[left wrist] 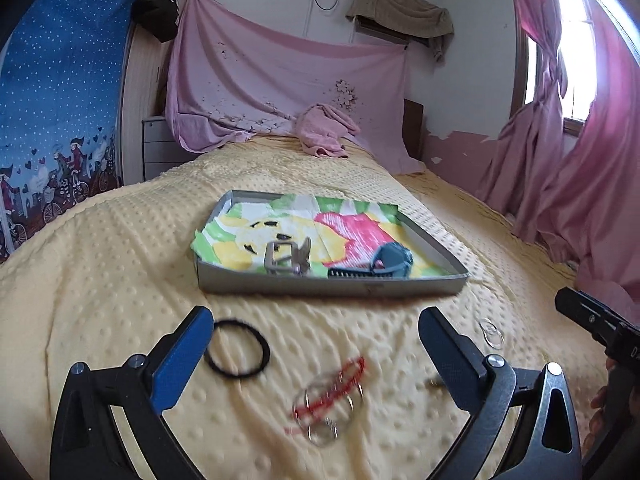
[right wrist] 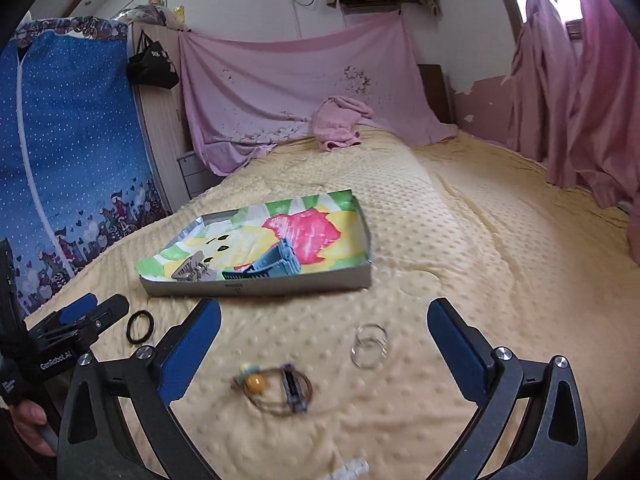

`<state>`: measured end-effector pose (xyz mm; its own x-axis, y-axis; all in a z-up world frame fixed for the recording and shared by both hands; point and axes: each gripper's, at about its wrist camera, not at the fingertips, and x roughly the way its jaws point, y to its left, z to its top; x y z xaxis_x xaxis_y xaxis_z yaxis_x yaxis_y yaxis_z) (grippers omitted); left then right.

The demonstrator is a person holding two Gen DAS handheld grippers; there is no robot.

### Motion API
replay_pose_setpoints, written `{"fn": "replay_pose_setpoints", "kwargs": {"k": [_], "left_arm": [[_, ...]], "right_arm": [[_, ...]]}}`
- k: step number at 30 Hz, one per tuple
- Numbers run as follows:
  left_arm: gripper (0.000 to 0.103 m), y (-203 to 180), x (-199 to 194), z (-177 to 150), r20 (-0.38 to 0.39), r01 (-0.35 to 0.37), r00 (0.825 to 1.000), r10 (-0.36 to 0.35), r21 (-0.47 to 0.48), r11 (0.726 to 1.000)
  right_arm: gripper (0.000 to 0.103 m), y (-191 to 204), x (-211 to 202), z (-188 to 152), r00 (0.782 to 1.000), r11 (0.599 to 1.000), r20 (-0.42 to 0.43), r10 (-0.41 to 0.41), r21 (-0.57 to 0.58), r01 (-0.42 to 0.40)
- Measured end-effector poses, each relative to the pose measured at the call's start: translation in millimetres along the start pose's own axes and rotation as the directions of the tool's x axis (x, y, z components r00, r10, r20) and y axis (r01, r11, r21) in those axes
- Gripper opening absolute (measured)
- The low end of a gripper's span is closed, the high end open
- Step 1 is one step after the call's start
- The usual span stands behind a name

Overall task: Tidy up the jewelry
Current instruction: 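Withdraw both tools from the tray toward the remaining jewelry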

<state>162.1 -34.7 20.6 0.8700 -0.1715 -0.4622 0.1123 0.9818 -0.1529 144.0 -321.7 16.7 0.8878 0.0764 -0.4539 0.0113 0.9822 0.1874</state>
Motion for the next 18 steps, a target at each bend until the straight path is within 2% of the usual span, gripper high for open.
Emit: {"fn": "replay_pose_setpoints", "kwargs": {"k": [5,10,18], "left_arm": [[0.103,7,-20,-19,-0.008,-0.031,0.999,0.031,-0.004,1.000],[0.103,18,-26,-36,-0.038,-0.069,0.997,0.069,0.009,0.998],[0.103,23,-18,-45,-0.089,-0.031,0.996,0.032,0.014,0.999]], "right_arm": [[0.102,2,-17,-14,1.000,1.000,0.004,-0.006,-0.027,0.006],[0.102,16,-16,-30,1.000,0.997,-0.030,0.004,-0.079,-0.006],[0.102,33,-6,-40,0.996,0.992,-0.074,0.044,-0.113,-0.052]]}}
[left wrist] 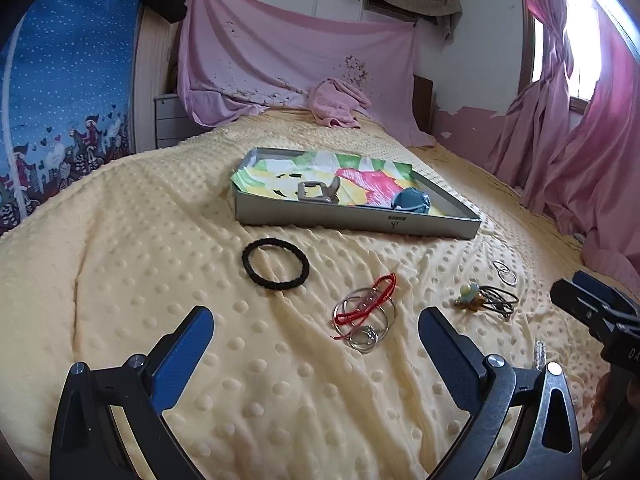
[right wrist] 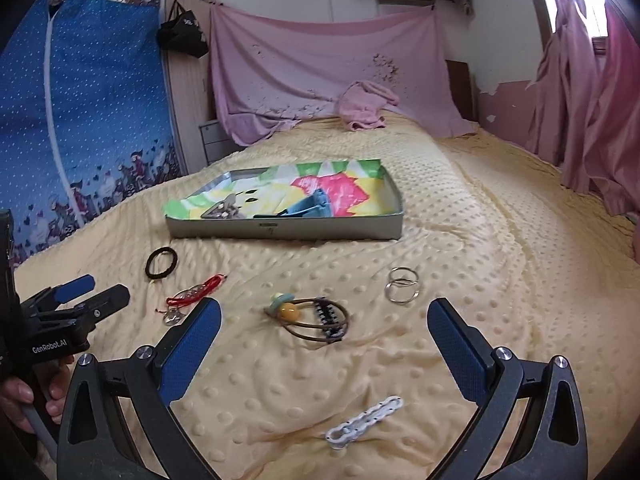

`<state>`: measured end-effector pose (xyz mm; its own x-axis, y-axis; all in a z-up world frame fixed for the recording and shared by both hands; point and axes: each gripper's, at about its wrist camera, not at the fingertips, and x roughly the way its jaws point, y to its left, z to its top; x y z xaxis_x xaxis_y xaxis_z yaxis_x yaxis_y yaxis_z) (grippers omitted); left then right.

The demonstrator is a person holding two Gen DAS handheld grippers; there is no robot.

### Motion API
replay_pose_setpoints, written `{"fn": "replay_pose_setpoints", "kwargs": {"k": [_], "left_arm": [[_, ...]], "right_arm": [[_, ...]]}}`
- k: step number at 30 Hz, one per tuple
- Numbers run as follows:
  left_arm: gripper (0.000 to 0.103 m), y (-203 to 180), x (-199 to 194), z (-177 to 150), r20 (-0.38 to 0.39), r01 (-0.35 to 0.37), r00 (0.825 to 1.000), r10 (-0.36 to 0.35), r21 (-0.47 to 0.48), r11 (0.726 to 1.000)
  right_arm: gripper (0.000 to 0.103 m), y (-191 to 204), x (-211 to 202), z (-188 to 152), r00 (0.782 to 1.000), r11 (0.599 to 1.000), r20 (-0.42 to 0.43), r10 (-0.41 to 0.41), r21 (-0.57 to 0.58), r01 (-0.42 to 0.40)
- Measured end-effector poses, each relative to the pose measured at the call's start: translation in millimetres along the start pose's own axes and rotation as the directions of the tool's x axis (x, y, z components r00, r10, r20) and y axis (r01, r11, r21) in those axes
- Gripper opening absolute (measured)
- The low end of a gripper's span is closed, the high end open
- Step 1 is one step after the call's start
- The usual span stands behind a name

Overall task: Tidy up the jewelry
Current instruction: 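Withdraw both tools from the tray toward the remaining jewelry, then grasp a silver ring with the left tool while the right tool grasps the yellow-bead pendant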

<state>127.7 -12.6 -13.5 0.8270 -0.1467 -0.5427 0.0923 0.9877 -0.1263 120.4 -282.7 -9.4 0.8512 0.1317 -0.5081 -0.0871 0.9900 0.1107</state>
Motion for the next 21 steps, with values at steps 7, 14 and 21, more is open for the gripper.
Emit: {"fn": "replay_pose_setpoints", "kwargs": {"k": [7,14,21], "left_arm": [[0.096,-5,4,-4,-0.011,0.040,0.999,-0.040,0.029,0.999],[0.067,-11,17,-5,-0.063,0.093,0.994,-0.090,0.055,0.994],[0.044,-14,24,-9,-0.111,0.152,0.983,-0.145,0.054,0.987]], "right_arm": [[0.089,6,13,1,0.999,0.999,-0.031,0.040,-0.018,-0.041],[0.063,13,28,1,0.994,0.995,-0.073,0.083,-0.048,-0.086],[0.046,19,48,0,0.984,0.988,-0.120,0.133,-0.063,-0.141]]}}
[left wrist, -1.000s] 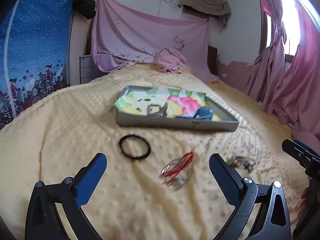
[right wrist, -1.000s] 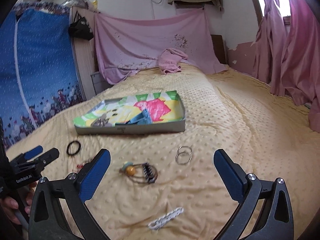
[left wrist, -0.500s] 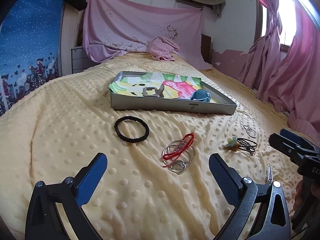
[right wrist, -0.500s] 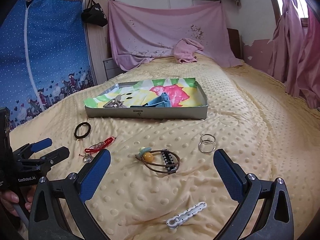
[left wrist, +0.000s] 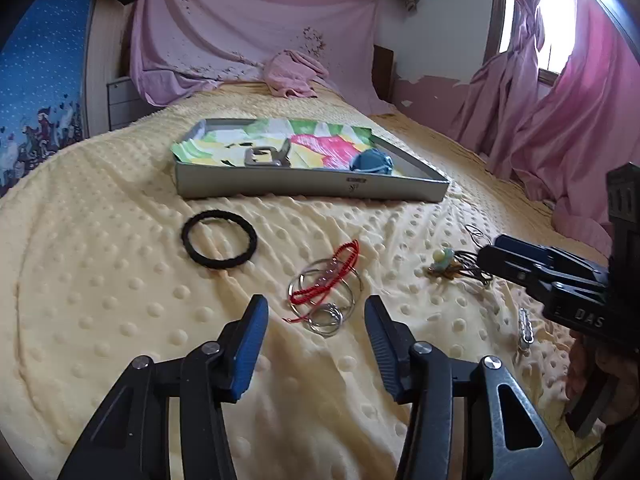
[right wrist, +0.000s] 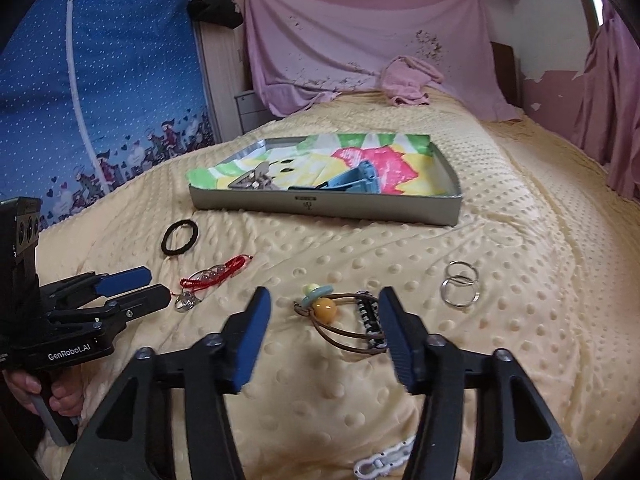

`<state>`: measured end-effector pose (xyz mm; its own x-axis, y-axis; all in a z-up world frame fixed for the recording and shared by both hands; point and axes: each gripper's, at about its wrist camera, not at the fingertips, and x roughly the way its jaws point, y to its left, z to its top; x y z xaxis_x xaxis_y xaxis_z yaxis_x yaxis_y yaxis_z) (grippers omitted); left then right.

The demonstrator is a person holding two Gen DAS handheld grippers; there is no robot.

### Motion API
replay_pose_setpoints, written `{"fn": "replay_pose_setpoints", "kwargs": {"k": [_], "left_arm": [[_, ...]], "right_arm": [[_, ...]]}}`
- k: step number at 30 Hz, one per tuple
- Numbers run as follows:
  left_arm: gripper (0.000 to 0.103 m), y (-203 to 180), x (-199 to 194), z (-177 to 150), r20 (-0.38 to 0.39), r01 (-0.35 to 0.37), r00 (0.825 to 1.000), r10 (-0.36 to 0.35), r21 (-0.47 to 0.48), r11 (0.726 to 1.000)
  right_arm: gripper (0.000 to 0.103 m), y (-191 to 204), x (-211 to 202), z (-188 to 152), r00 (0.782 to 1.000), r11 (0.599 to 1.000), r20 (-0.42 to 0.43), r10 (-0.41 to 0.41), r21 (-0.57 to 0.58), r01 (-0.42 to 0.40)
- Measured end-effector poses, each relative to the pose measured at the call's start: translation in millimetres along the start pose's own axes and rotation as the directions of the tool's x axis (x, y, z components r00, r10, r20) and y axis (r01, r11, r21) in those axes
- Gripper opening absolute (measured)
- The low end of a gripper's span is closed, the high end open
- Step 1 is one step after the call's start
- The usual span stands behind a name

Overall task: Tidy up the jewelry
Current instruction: 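Grasp a silver ring with the left tool while the right tool grasps the yellow-bead pendant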

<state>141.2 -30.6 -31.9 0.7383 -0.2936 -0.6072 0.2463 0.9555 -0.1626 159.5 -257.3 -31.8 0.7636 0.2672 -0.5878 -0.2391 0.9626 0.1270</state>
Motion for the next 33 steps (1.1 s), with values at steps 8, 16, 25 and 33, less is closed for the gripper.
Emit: {"fn": "replay_pose_setpoints", "kwargs": {"k": [8,16,25,33], "left_arm": [[0.042,1,18,-4,-0.084,0.012,0.996,-0.013,-0.019,1.000],[0.037,5,28,-4,-0.118,0.020,0.993,-0.026,-0.055,0.998],[0.020,6,26,-6,-0.121,0.013,0.992,-0.022,-0.069,0.998],[0.020,-1,6,-12,-0.108,0.060,0.992,-0.068,-0.076,0.995]], "right_arm": [[0.039,5,26,-1,0.997,0.999,-0.077,0.024,-0.023,-0.026],[0.030,3,47,-4,0.991,1.000,-0.127,0.030,0.009,-0.030],[0.023,3,47,-6,0.992,0.999,-0.120,0.028,0.022,-0.026],[0.022,7,26,-11,0.994,0.998,-0.093,0.057,0.023,-0.056]]}}
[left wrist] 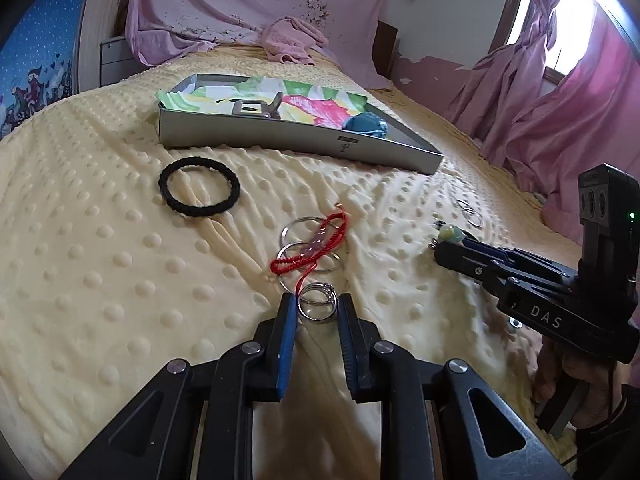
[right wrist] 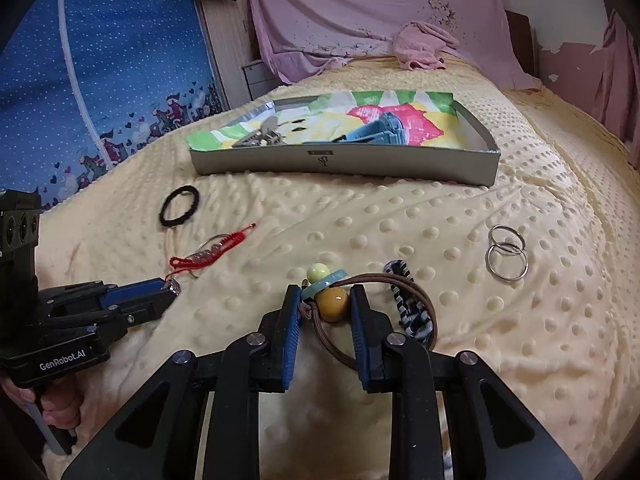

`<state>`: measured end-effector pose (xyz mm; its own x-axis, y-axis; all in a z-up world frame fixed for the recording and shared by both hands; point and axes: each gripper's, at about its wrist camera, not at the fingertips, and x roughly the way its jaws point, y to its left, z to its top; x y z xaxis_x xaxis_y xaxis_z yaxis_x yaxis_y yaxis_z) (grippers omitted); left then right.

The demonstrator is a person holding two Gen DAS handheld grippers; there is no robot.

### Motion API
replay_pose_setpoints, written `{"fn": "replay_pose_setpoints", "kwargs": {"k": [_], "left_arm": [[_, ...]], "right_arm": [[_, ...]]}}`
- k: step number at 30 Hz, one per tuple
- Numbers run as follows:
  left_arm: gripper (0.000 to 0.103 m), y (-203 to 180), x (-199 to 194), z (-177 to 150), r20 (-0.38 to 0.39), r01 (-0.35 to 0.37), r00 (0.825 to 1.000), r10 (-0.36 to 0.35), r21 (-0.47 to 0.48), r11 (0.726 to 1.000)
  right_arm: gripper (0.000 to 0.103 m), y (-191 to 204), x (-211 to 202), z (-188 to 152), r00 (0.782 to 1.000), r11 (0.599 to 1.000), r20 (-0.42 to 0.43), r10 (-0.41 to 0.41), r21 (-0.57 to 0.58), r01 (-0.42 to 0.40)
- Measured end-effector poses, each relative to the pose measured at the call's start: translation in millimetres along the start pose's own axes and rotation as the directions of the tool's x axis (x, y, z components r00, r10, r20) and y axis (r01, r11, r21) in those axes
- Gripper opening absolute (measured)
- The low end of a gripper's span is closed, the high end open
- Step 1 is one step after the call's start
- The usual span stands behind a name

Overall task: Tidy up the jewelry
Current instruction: 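Grasp a silver ring with the left tool while the right tool grasps the yellow-bead pendant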

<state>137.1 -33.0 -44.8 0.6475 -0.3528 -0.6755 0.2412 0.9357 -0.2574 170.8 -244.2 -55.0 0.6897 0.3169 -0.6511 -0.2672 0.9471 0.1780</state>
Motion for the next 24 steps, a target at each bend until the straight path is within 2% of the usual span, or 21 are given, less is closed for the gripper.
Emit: {"fn": "replay_pose_setpoints", "kwargs": {"k": [11,24], "left_arm": [[0.020,-9,-10,-14,-0.037,0.060,0.998,-0.059,0.025,0.998],[0.023,-12,-2,-16,-0.069,0.043,0.997,-0.041,0.024,0.999]], "right_arm": [[0.022,8,-17,-5,1.000,1.000,0.007,0.019,-0.018,-0.019],[0.022,3,-11,-8,1.000,1.000,-0.017,0.025,0.012,-0.024]]}}
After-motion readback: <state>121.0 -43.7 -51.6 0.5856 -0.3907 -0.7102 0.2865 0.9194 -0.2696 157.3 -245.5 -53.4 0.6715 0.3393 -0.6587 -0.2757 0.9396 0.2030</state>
